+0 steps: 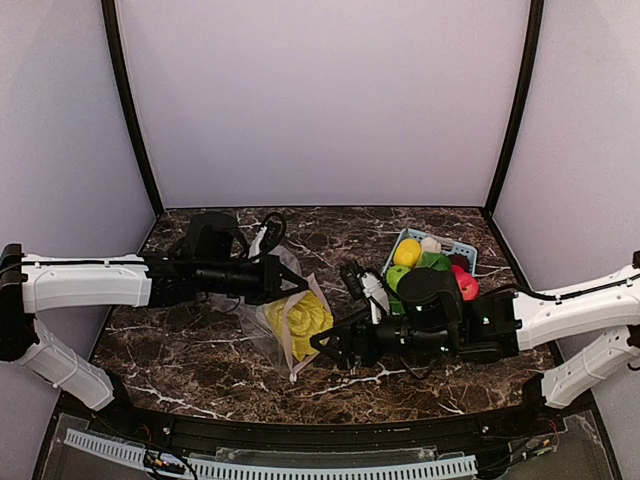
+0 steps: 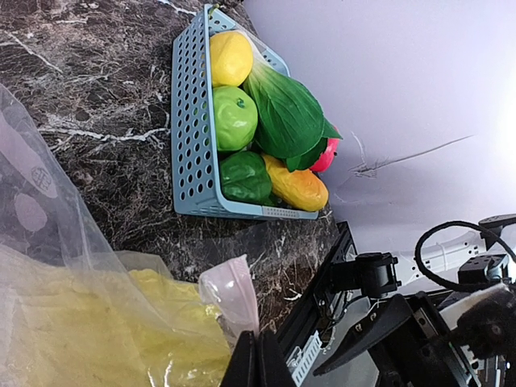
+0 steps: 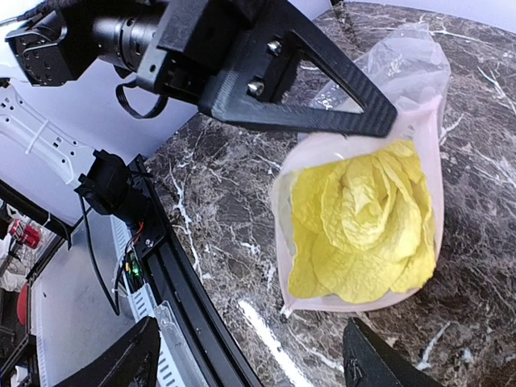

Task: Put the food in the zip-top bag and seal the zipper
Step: Adjust the fake vegetable in the zipper food storage bag, then pass from the left arm to the right

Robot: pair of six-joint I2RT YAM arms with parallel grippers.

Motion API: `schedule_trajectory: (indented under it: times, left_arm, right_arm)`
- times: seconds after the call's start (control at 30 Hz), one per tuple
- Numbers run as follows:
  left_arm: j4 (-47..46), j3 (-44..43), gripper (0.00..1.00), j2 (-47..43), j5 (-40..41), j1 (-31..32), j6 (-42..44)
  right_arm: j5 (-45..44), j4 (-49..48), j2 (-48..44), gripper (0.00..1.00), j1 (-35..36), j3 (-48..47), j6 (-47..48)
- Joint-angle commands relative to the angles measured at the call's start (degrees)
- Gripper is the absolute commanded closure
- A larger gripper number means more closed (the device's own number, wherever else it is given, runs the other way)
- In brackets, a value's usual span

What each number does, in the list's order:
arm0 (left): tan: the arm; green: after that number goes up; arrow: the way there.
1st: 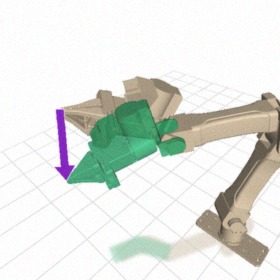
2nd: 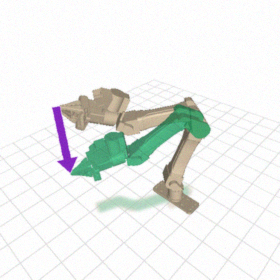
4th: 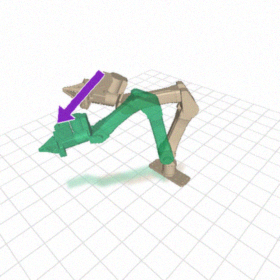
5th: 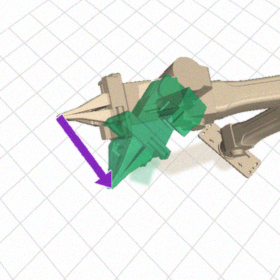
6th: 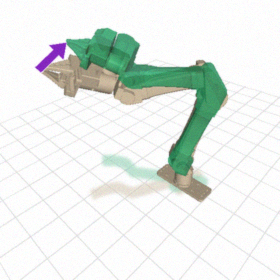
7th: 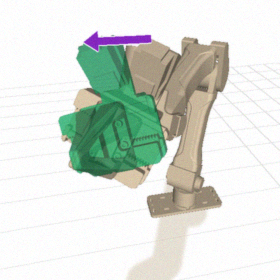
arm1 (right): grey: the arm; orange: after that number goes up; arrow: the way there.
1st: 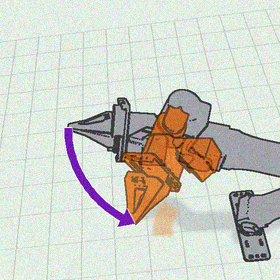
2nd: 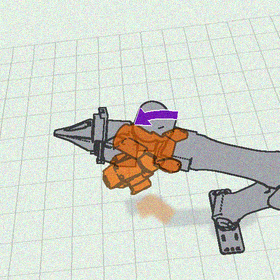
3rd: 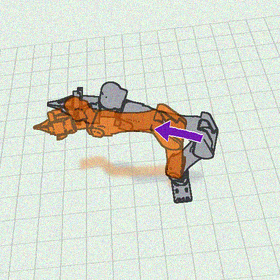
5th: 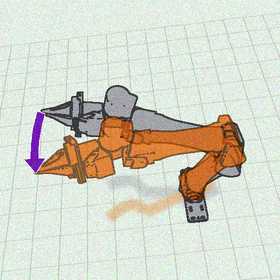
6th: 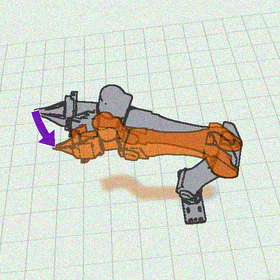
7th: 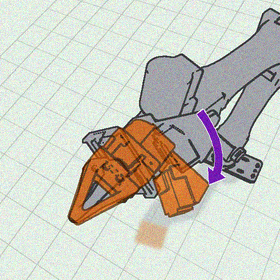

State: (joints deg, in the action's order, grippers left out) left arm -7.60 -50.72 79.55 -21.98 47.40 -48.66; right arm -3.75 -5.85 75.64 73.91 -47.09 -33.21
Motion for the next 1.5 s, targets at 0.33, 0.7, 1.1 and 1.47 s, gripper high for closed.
schedule_trajectory:
  times: [0.33, 0.7, 1.1, 1.47]
  left_arm:
    - [2.1, 0.2, 0.99, -1.6, -2.5, -0.7, 1.7]
    - [2.6, -0.3, 0.99, -2.1, -2.6, -0.6, 1.5]
    - [3.2, -0.5, 0.99, -2.2, -2.6, -0.6, 1.7]
    - [3.2, -0.9, 0.99, -2.1, -2.6, -0.7, 1.9]
  right_arm:
    - [2.7, 0.5, 3.3, 0.52, -12.6, 7.3, -9.7]
    - [9.5, -7.5, 12.9, 0.65, -14.2, 4.8, -8.3]
    - [7.2, -7.3, 14.7, 0.66, -14.4, 2.7, -8.7]
    - [8.1, -7.7, 12.7, 0.65, -14.4, 2.9, -7.9]
